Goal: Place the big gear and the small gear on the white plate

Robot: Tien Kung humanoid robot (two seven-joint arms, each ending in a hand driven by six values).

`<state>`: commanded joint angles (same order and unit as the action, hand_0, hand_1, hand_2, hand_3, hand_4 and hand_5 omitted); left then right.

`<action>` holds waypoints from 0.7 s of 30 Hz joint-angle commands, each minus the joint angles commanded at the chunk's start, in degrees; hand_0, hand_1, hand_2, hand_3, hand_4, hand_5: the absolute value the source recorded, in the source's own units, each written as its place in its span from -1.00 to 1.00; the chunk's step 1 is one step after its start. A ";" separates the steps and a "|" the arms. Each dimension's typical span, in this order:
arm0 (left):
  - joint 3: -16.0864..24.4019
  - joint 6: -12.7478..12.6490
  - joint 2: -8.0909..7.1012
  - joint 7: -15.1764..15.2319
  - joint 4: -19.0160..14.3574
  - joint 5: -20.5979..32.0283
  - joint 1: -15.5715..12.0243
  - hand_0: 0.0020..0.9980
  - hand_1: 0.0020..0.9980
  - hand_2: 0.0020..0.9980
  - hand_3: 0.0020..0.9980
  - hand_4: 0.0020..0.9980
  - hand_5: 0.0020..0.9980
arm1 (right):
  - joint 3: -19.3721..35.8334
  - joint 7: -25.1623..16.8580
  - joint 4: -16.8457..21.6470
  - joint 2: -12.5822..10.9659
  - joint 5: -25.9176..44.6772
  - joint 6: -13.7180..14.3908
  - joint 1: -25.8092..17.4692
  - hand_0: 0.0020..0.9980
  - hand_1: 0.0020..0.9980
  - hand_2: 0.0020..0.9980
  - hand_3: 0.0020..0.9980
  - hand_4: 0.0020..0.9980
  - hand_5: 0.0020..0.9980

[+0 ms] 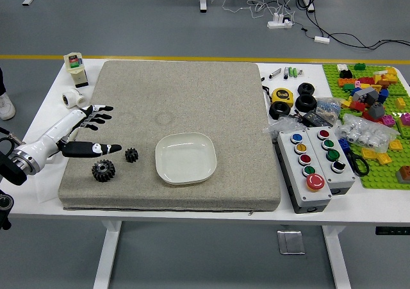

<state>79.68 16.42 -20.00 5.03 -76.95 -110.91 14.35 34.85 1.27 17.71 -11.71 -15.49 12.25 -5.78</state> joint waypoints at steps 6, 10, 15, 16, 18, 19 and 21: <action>-2.08 -0.13 -0.33 0.51 0.33 -11.92 0.15 0.24 0.39 0.46 0.65 1.00 -0.45 | 0.01 0.01 -0.01 0.00 -0.05 -0.02 0.02 0.51 0.59 0.65 0.50 0.84 0.57; -3.61 0.08 -0.94 0.78 0.45 -19.09 0.14 0.24 0.39 0.46 0.65 1.00 -0.45 | 0.04 0.03 -0.02 0.01 -0.04 -0.03 0.07 0.51 0.59 0.65 0.50 0.84 0.57; -4.22 0.15 -1.24 0.85 0.76 -19.09 0.39 0.22 0.38 0.43 0.55 0.99 -0.50 | 0.00 0.05 -0.02 0.01 0.03 -0.02 0.12 0.51 0.59 0.65 0.50 0.84 0.57; -4.44 0.27 -1.35 0.84 1.10 -19.09 0.57 0.22 0.38 0.43 0.55 0.99 -0.50 | 0.09 0.05 -0.01 0.00 -0.05 -0.01 0.14 0.51 0.59 0.65 0.50 0.84 0.57; -4.61 0.38 -1.45 0.84 1.59 -19.09 0.76 0.12 0.26 0.26 0.30 0.75 -0.65 | 0.04 0.05 -0.01 0.00 0.01 -0.02 0.19 0.51 0.59 0.65 0.50 0.84 0.57; -4.65 0.38 -1.48 0.85 1.65 -19.09 0.76 0.12 0.26 0.26 0.30 0.75 -0.65 | 0.02 0.05 -0.01 0.01 0.02 -0.02 0.20 0.51 0.59 0.65 0.50 0.84 0.57; -4.81 0.52 -1.60 0.88 1.52 -19.09 0.71 0.12 0.26 0.26 0.30 0.75 -0.65 | 0.01 0.04 -0.01 0.02 0.10 -0.02 0.21 0.51 0.59 0.65 0.50 0.84 0.57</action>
<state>74.87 16.94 -21.60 5.90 -75.43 -130.00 15.06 34.85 1.30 17.70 -11.70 -15.40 12.23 -5.57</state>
